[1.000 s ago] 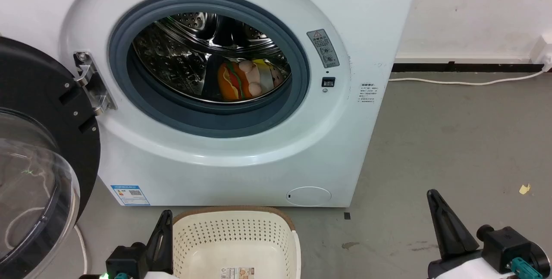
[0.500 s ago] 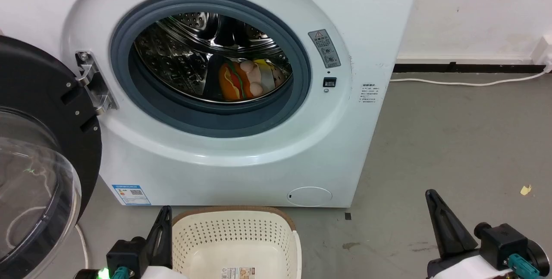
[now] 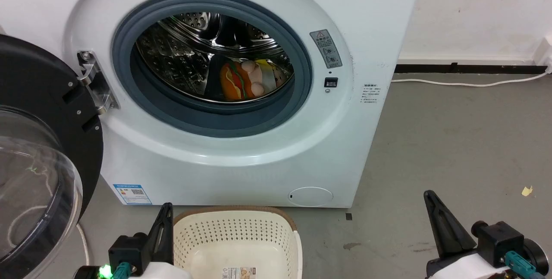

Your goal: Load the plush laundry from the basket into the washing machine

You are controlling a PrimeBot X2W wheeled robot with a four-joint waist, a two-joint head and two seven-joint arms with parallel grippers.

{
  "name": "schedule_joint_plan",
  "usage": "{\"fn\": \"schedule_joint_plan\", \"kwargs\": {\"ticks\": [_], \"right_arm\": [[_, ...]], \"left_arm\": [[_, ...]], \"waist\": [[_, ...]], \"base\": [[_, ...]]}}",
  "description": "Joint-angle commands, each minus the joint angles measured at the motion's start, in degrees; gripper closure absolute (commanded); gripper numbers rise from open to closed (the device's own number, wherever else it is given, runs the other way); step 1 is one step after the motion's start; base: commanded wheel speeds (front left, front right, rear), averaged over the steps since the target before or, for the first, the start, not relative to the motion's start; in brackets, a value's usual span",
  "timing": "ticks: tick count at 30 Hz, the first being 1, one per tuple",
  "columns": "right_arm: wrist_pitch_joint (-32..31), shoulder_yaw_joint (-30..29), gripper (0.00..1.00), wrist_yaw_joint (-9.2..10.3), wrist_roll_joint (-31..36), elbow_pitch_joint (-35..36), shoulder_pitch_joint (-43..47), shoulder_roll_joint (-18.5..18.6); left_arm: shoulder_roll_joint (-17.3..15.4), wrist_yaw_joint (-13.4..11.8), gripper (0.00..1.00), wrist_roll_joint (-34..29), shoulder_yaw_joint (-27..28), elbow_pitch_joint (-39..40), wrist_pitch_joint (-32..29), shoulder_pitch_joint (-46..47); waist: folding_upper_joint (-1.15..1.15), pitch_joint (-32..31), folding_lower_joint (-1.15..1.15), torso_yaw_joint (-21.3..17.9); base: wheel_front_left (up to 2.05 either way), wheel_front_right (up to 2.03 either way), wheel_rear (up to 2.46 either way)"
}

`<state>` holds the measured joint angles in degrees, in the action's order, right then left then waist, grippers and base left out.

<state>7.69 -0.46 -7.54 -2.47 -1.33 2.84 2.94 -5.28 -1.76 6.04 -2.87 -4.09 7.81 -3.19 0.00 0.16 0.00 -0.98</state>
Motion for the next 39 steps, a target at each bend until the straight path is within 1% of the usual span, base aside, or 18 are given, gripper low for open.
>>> {"fn": "schedule_joint_plan", "kwargs": {"ticks": [1,39], "right_arm": [[-0.3,0.1,1.0,0.03,0.4,0.4,-1.1,0.0],[-5.0,0.3,1.0,0.04,1.7,1.0,-2.2,-0.1]], "left_arm": [[0.2,0.4,1.0,-0.7,0.3,0.4,-0.4,0.9],[1.6,1.3,1.0,-4.1,1.9,2.8,-5.1,2.4]], "waist": [[0.0,0.0,0.0,0.0],[0.0,-0.1,0.0,0.6]], "base": [[0.0,0.0,0.0],[0.0,0.0,0.0]]}}
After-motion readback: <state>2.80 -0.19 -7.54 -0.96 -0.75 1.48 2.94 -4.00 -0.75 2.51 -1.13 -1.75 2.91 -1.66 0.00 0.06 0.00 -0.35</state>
